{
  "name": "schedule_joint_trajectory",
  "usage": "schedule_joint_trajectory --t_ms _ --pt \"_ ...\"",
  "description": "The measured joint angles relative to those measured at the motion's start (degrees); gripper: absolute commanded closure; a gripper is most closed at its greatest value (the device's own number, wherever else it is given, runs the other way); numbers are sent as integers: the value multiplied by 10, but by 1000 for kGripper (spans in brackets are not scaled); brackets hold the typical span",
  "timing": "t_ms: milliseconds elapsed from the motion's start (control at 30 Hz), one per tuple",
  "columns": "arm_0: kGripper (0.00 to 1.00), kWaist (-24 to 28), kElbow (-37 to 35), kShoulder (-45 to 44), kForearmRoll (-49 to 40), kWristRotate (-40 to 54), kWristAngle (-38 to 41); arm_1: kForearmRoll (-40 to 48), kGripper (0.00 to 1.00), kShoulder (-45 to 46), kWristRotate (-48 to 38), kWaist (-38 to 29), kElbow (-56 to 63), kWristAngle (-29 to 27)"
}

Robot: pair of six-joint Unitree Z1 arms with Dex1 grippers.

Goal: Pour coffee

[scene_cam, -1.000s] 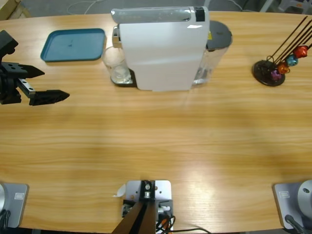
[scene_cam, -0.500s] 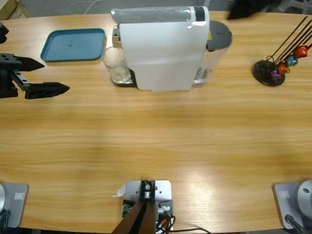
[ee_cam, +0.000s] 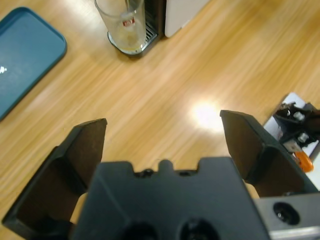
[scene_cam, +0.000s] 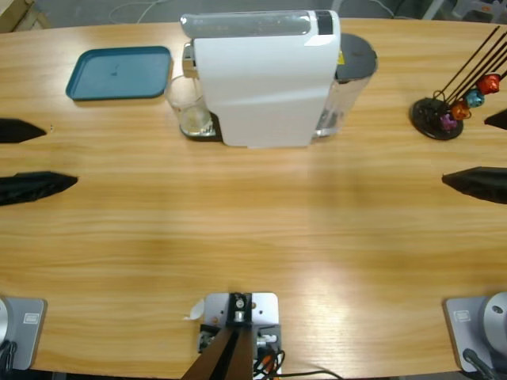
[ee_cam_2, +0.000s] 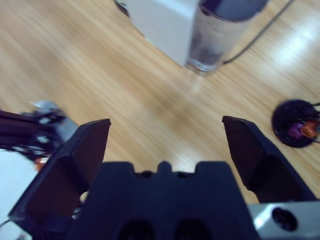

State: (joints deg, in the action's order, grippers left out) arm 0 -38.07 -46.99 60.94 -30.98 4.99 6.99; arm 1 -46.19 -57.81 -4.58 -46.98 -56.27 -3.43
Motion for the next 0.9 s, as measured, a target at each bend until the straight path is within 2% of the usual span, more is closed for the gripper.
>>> schedule_joint_trajectory --t_ms 167,333,533,900 --pt "0 0 -11 -36 -35 0 0 6 0 37 -6 0 52 -73" --pt "0 0 -11 -60 -43 0 0 26 0 49 -12 0 61 -117" --pt "0 0 -10 -94 -53 -9 -2 80 0 18 -16 0 66 -127" --pt "0 0 15 -109 -53 -18 -3 95 0 0 -10 0 87 -125"
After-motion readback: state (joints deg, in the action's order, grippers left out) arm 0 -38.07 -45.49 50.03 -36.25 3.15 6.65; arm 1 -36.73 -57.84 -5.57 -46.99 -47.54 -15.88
